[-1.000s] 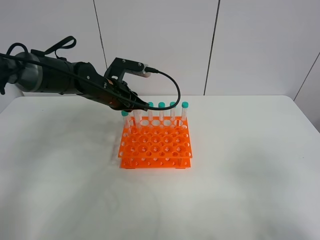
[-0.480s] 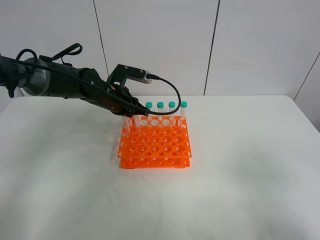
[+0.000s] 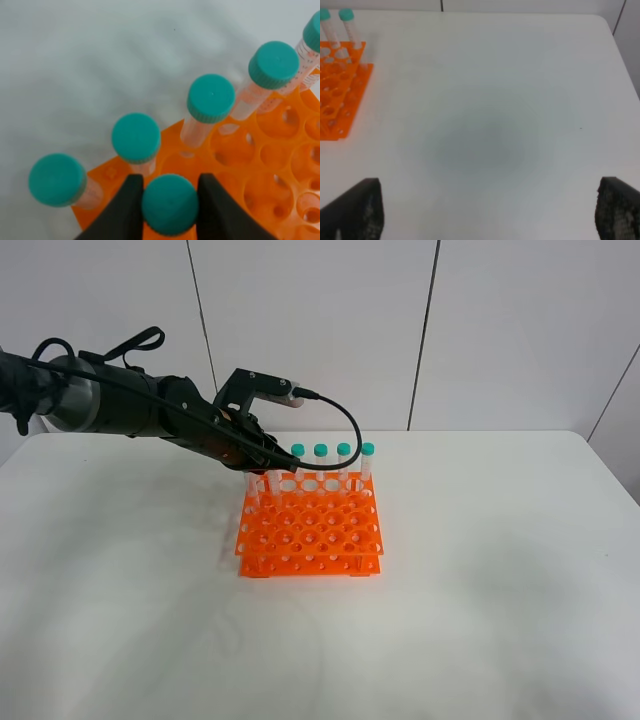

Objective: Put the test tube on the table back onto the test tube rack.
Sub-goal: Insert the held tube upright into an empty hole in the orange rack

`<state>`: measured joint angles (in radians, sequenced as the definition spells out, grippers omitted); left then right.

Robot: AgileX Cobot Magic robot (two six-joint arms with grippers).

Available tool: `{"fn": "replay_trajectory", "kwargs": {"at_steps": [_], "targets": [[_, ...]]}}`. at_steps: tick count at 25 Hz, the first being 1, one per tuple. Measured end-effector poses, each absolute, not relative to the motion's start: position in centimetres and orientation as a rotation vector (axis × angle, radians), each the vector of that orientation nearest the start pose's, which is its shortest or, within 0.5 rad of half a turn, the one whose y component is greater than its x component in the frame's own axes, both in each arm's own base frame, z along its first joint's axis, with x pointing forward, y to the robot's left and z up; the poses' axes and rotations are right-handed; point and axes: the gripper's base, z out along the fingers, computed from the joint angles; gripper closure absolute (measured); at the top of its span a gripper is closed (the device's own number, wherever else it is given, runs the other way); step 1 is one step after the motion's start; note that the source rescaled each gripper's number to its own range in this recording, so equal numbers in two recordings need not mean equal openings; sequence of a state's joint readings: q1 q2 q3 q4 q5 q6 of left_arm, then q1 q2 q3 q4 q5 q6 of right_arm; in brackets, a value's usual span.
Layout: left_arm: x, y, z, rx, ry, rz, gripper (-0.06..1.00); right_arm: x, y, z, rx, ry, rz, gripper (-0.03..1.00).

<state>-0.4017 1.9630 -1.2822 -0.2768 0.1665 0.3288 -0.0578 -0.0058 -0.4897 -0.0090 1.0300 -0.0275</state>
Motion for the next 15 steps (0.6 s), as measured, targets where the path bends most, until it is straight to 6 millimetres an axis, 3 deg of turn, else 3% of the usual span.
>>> {"fn": "replay_trajectory", "kwargs": {"at_steps": [15], "targets": [[39.42, -17.20, 18.45, 0.552, 2.270, -0.226, 0.94, -0.34, -0.05, 27.69, 0.031, 2.018, -0.065, 0.06]]}}
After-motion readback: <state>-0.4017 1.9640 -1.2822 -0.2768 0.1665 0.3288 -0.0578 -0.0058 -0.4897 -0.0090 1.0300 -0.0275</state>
